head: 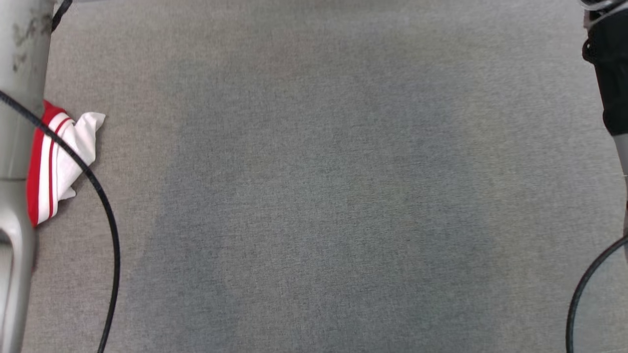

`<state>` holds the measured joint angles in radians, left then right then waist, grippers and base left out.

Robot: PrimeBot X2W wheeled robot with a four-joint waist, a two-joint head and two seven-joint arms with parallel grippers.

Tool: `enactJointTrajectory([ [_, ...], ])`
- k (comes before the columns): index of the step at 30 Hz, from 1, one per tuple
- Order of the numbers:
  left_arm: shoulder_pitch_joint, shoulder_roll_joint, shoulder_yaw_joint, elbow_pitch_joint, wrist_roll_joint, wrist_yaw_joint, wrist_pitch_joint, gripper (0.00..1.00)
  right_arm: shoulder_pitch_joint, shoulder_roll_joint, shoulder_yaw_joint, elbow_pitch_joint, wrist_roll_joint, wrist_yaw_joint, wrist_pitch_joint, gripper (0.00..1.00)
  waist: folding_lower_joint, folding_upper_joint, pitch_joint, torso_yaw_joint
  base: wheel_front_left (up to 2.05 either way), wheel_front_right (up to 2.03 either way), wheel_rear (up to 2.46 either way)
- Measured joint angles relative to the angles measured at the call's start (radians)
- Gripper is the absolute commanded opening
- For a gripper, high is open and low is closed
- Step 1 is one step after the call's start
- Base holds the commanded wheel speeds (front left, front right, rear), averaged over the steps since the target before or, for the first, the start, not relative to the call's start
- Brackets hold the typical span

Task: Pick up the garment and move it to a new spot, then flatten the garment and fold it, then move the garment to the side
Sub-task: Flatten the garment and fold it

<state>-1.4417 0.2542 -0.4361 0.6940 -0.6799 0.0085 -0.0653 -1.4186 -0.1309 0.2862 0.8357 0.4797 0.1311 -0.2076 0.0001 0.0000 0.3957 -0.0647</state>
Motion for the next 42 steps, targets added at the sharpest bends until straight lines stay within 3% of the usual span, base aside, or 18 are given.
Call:
enactJointTrajectory([
  [5,-0.018,-0.056,-0.021,0.166,-0.009,-0.063,-0.056,0.00,-0.020,0.020,0.077,0.140,0.014,0.000,-0.029,0.00,0.0000,0.0000,0.047,0.015,0.00,0.00,0.00],
  [11,0.104,-0.091,-0.051,0.262,-0.008,-0.105,-0.159,0.00,0.111,0.031,0.207,0.165,0.085,0.000,-0.049,0.00,0.0001,0.0000,0.103,0.036,0.00,0.00,0.00],
  [19,0.389,-0.093,-0.014,0.120,0.004,-0.117,-0.193,0.00,0.400,-0.035,0.293,0.003,0.227,0.000,-0.054,0.00,0.0000,0.0000,0.084,0.046,0.00,0.00,0.00],
  [30,0.896,-0.016,0.055,-0.311,0.033,-0.030,-0.183,0.00,0.783,-0.123,0.327,-0.247,0.314,0.000,-0.057,0.00,0.0000,0.0000,-0.012,0.034,0.00,0.00,0.00],
  [42,1.374,0.095,0.034,-0.757,-0.025,0.162,0.050,0.00,1.066,-0.190,0.305,-0.361,0.325,0.000,-0.003,0.00,0.0000,0.0000,-0.153,0.015,0.00,0.00,0.00],
])
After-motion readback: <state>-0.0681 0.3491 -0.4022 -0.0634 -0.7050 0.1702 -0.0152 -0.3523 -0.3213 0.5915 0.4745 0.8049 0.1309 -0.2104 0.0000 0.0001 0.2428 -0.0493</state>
